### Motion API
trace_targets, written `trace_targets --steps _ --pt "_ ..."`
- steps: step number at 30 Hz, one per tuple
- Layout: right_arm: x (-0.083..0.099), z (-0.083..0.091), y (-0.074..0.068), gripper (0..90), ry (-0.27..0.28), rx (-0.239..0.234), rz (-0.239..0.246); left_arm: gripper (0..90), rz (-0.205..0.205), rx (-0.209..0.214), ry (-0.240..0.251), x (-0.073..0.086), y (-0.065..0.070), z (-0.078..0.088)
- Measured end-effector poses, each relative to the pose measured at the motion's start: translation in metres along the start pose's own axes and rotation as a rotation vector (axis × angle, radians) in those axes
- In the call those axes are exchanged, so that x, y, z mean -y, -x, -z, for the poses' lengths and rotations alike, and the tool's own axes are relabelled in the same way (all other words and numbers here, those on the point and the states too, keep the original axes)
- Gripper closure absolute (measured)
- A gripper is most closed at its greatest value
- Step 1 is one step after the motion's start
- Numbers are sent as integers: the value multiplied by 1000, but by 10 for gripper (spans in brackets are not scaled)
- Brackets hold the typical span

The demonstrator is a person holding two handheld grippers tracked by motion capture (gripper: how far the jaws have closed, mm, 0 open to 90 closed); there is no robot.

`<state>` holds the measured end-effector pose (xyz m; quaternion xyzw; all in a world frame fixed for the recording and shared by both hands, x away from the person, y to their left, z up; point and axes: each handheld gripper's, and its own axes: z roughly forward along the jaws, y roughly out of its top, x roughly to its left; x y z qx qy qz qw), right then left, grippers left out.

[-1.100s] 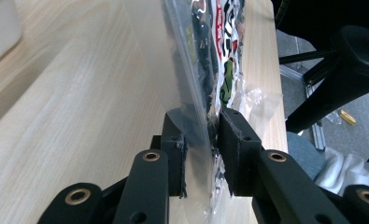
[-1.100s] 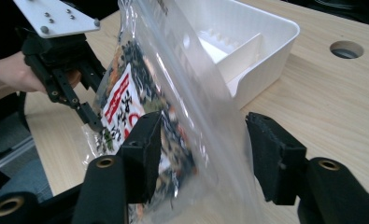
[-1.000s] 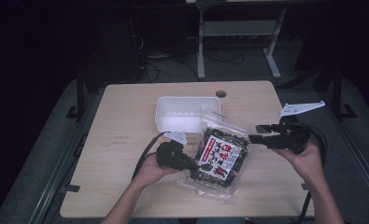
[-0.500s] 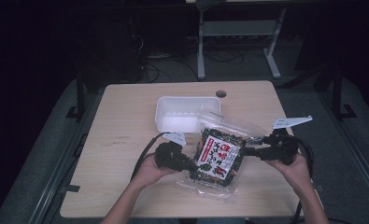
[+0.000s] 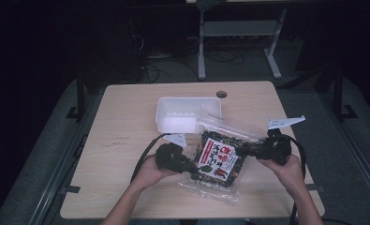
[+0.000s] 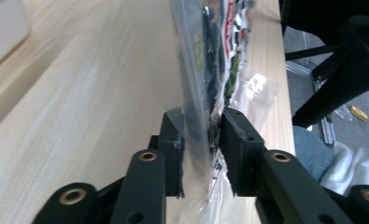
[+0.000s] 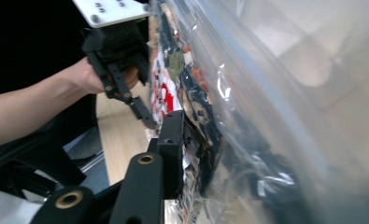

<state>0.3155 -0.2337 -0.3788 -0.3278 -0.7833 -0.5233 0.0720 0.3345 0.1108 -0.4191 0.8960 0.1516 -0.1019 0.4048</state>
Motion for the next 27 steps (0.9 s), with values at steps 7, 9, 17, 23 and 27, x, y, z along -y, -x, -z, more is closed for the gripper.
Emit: trace_targets --steps 7,9,17,23,27 --pt "-1 3 -7 762 -15 -53 16 597 4 -70 -11 5 -1 4" --pt "-3 4 -11 765 -20 -41 28 595 10 -74 -5 7 -1 5" --pt "-10 11 -21 770 -9 9 64 568 6 -121 6 18 2 17" --pt "-15 19 -28 772 -1 59 79 563 -11 -164 -5 23 10 29" --pt "-22 24 -35 773 -5 95 97 556 -18 -191 12 30 16 39"
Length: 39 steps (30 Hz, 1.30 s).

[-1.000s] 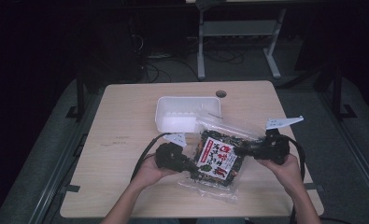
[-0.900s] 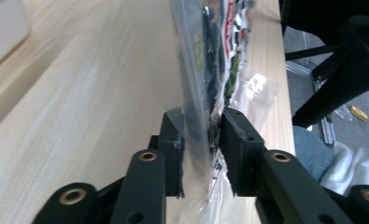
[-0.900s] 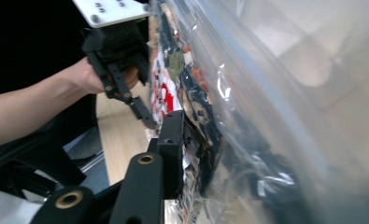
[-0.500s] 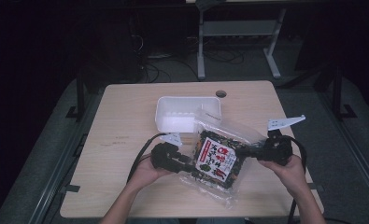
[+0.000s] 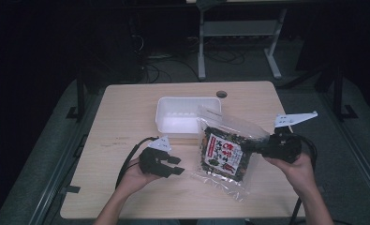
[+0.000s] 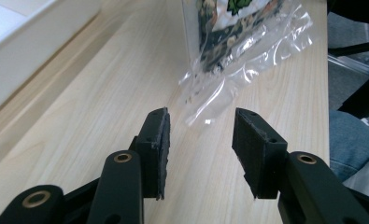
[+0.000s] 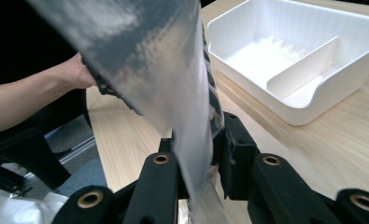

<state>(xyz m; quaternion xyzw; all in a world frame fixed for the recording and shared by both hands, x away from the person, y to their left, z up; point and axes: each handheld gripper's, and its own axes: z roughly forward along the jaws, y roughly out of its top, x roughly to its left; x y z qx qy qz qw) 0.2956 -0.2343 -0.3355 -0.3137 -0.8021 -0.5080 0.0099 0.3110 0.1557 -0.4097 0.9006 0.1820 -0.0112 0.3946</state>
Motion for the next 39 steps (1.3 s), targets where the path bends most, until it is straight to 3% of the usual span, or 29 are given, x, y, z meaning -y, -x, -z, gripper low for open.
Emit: trace_targets --steps 10,18,22,31,39 --pt "-12 3 -8 776 30 66 17 531 15 -41 12 22 5 17" --pt "-24 -1 -11 777 68 86 26 487 4 -77 1 34 12 24" --pt "-31 -2 -14 776 76 91 33 458 20 -94 -8 42 13 26" --pt "-57 -7 -21 777 110 109 64 446 32 -122 -9 57 13 33" --pt "-92 -14 -26 777 142 128 107 403 37 -150 -16 64 12 37"
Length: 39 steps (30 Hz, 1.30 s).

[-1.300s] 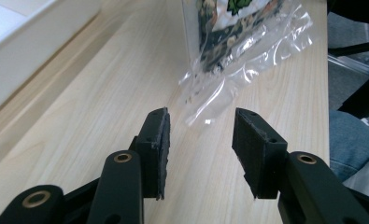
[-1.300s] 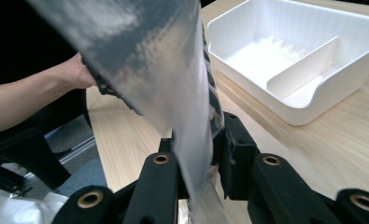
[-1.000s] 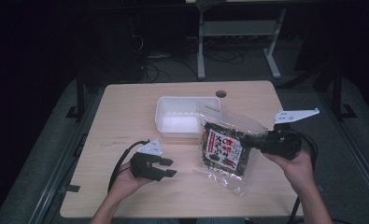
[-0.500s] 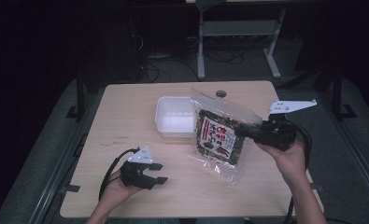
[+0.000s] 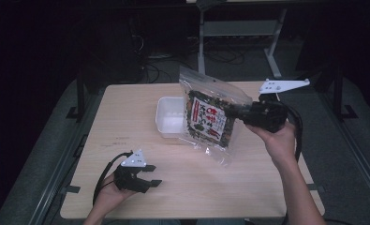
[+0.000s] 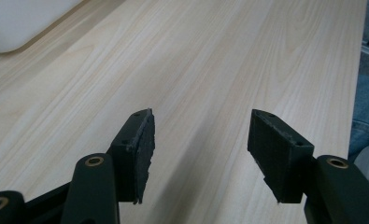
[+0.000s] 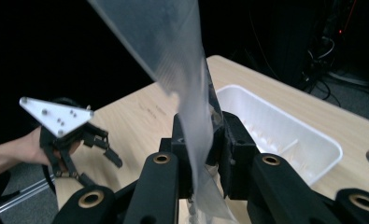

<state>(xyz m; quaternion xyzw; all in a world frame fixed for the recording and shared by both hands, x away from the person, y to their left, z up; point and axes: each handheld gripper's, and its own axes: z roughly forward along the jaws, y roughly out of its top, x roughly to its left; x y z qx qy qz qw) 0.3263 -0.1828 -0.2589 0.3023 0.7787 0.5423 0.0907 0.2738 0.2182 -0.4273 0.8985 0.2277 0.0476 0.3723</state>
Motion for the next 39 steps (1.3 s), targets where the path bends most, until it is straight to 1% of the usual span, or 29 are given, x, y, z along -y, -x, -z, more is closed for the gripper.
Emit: trace_targets --steps 2,3,5,6,8,9,12,15,16,18,20,21,23,27,30,32,33,35,36,37,39 --pt "-4 -2 0 777 3 -1 1 399 -2 -2 -2 0 0 0" --pt "-10 -7 1 777 9 1 3 399 0 -2 -1 1 0 0" --pt "-13 -10 1 777 8 7 5 397 -2 -1 -1 1 -1 1" --pt "-18 -16 2 777 13 11 11 395 -2 -2 -2 2 -2 0" --pt "-25 -22 2 777 9 11 12 393 -4 -4 -8 3 -2 0" --pt "-25 -22 2 777 9 11 12 391 -4 -4 -8 3 -2 0" --pt "-35 -29 4 777 12 30 22 388 4 -6 -9 5 -3 0" --pt "-44 -35 6 777 21 39 28 387 10 -7 -4 6 -5 1" --pt "-49 -41 7 777 20 39 31 384 14 -11 0 7 -6 2" --pt "-54 -47 8 777 18 50 39 379 14 -11 0 7 -6 2" --pt "-57 -54 9 777 15 50 43 379 13 -15 -1 8 -6 3" --pt "-57 -54 9 777 15 50 43 379 13 -15 -1 8 -6 3" --pt "-61 -64 11 777 12 58 45 379 13 -15 -2 8 -6 3" --pt "-64 -77 15 777 16 69 41 370 12 -20 -3 8 -6 3" --pt "-63 -86 19 777 28 77 23 368 11 -22 -1 8 -6 4" --pt "-62 -93 22 777 27 87 21 368 10 -22 -2 8 -7 4" --pt "-62 -93 22 777 27 87 21 369 10 -22 -2 8 -7 4" --pt "-61 -99 25 777 29 92 16 369 10 -20 -3 9 -7 5" --pt "-60 -106 30 777 32 90 5 369 11 -23 2 9 -7 5" --pt "-60 -106 30 777 32 90 5 369 11 -23 2 9 -7 5" --pt "-58 -117 35 777 29 96 13 368 8 -24 1 9 -7 6"
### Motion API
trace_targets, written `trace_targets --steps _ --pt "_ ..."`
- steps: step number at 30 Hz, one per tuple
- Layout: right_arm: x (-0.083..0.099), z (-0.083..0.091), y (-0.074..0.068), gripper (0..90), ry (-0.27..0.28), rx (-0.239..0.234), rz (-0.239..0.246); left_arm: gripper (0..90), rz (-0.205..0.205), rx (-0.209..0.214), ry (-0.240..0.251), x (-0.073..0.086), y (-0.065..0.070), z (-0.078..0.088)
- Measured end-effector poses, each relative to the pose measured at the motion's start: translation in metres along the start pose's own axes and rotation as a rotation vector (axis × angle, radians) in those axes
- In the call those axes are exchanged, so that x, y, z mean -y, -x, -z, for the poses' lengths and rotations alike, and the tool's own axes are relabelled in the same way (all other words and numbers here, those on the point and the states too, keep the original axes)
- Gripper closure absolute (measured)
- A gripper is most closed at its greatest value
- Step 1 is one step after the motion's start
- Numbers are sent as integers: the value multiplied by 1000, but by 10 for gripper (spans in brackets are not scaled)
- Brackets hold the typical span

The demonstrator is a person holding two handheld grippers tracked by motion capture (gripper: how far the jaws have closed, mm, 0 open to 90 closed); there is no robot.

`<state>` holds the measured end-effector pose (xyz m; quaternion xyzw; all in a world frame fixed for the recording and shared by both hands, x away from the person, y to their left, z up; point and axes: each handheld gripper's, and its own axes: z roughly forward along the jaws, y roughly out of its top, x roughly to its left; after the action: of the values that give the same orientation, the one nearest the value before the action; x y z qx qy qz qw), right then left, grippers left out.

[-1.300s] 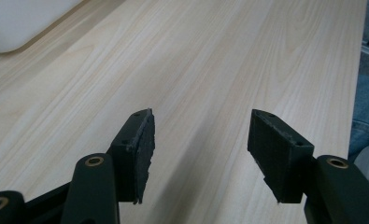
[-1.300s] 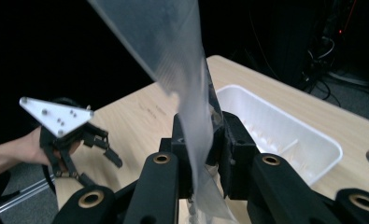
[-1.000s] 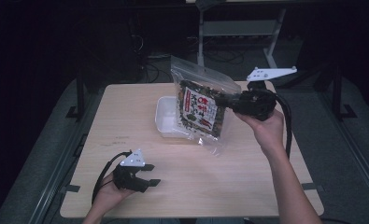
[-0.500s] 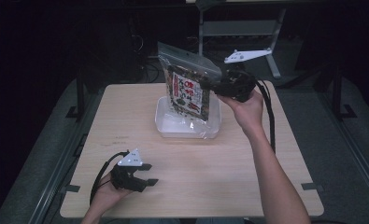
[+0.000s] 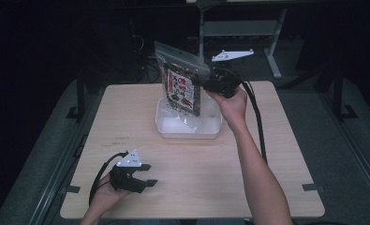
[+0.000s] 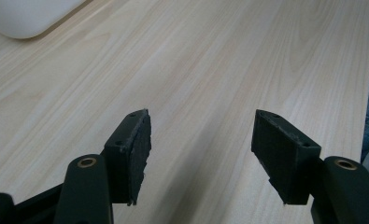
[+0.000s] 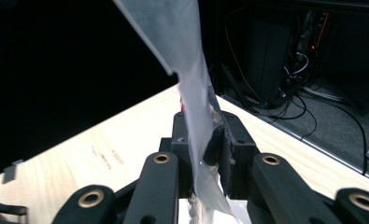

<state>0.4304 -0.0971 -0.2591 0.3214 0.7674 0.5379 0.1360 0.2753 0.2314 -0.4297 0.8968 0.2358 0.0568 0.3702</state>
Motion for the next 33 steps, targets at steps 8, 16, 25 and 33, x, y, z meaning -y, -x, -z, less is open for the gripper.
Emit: trace_targets --steps 8,16,25,33 --pt "10 -26 6 777 -31 21 -6 367 3 7 2 0 1 -1" --pt "22 -38 11 777 -25 56 -27 368 15 12 11 1 -1 0" --pt "38 -50 12 776 -28 58 -13 367 19 15 11 2 -3 0" --pt "45 -53 13 775 -16 64 -24 367 19 18 8 2 -4 -1"
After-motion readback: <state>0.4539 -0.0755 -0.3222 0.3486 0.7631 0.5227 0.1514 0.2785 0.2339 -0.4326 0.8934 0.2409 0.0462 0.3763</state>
